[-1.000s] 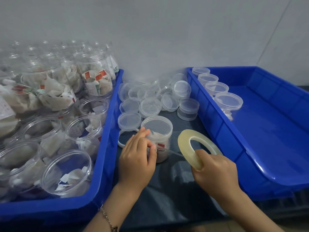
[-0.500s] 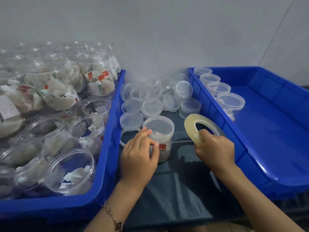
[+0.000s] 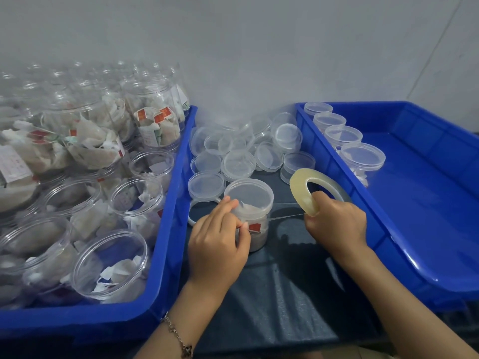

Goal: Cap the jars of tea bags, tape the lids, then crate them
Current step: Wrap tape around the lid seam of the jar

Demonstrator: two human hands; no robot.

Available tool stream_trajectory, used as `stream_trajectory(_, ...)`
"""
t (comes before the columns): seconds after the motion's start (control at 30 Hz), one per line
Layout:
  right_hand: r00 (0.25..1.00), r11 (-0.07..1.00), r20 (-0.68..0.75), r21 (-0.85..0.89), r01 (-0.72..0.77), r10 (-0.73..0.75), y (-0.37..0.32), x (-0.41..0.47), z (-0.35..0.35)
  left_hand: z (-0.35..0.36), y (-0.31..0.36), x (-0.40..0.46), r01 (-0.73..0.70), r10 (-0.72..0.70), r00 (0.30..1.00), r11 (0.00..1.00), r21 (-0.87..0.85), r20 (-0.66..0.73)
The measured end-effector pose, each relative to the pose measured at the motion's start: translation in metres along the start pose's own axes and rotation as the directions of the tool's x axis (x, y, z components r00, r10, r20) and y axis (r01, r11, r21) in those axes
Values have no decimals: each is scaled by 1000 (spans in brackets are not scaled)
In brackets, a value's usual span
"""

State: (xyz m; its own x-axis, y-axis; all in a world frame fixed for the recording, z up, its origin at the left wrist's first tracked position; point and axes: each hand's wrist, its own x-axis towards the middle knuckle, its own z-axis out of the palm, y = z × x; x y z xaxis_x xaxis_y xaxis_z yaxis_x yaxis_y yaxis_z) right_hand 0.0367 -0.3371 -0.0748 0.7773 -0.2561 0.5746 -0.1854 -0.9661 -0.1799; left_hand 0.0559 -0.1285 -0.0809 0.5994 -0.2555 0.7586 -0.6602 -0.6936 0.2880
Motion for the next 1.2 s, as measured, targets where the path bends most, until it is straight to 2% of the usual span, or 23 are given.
stream_trajectory(0.3, 1000, 1000, -10, 3, 20, -20, -3, 15, 5, 3, -2, 1, 13, -13, 1000, 1000, 15, -26)
stream_trajectory(0.47, 998, 999, 61, -49, -10, 13, 0, 21, 17, 4, -2, 3, 27, -26, 999, 1000, 14, -23)
stream_trajectory(0.63, 992, 991, 117, -134, -24, 39, 1, 30, 31, 2, 0, 7, 142, -140, 989, 988, -54, 40)
stream_trajectory(0.73, 985, 991, 163, -127, -36, 57, -1, 34, 36, 0, -3, 11, 206, -201, 978, 970, -126, 52)
stream_trajectory(0.9, 982, 991, 169, -118, -69, 89, -1, 34, 34, -4, -6, 16, 244, -235, 966, 966, -84, 106)
stream_trajectory(0.97, 980, 990, 170, -109, -87, 105, 1, 32, 30, -4, -8, 17, 248, -239, 966, 963, -103, 95)
stream_trajectory(1.07, 979, 991, 173, -98, -96, 112, 5, 26, 27, -7, -4, 20, 319, -318, 947, 921, -223, 43)
stream_trajectory(1.13, 977, 991, 186, -101, -87, 105, 5, 22, 27, -3, 2, 28, 289, -282, 957, 943, -165, 65)
stream_trajectory(1.2, 974, 992, 203, -96, -77, 96, 4, 20, 28, 7, 8, 37, 198, -191, 965, 980, -20, 180)
